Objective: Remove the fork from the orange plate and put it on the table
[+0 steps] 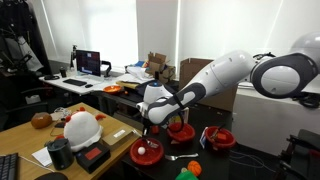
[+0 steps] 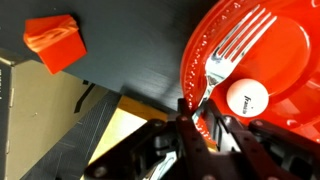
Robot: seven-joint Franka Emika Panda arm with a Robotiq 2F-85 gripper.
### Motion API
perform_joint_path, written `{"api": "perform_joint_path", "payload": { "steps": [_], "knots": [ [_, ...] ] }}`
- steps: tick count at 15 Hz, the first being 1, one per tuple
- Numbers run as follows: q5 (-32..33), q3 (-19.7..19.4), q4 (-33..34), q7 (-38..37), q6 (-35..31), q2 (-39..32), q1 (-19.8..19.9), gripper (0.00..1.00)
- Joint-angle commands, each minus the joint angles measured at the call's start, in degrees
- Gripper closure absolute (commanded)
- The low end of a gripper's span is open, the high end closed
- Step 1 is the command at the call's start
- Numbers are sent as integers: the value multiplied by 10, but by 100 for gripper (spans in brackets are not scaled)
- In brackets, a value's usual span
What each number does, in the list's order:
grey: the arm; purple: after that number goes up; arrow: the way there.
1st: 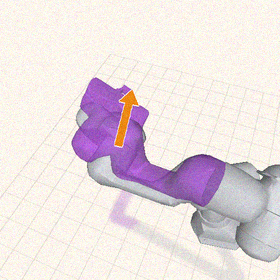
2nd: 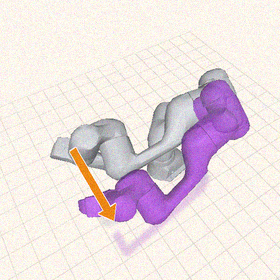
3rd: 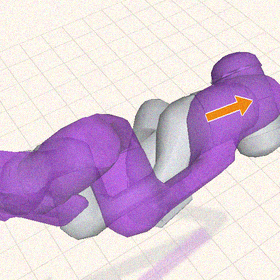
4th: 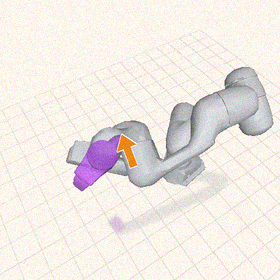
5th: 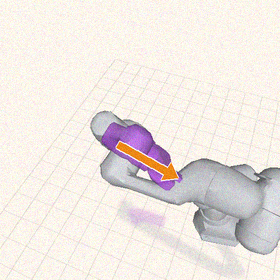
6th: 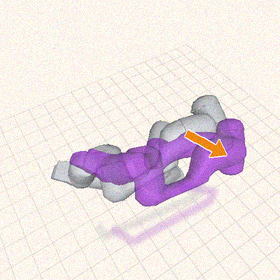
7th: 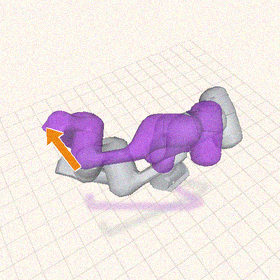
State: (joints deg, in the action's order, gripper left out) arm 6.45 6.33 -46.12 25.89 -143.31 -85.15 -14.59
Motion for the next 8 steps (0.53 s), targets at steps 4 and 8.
{"api": "perform_joint_path", "payload": {
  "steps": [4, 8],
  "knots": [
    [13, -6, 11, 3, 7, 0, 10, 95],
    [16, -14, 6, -1, 6, 0, 13, 95]
  ]
}}
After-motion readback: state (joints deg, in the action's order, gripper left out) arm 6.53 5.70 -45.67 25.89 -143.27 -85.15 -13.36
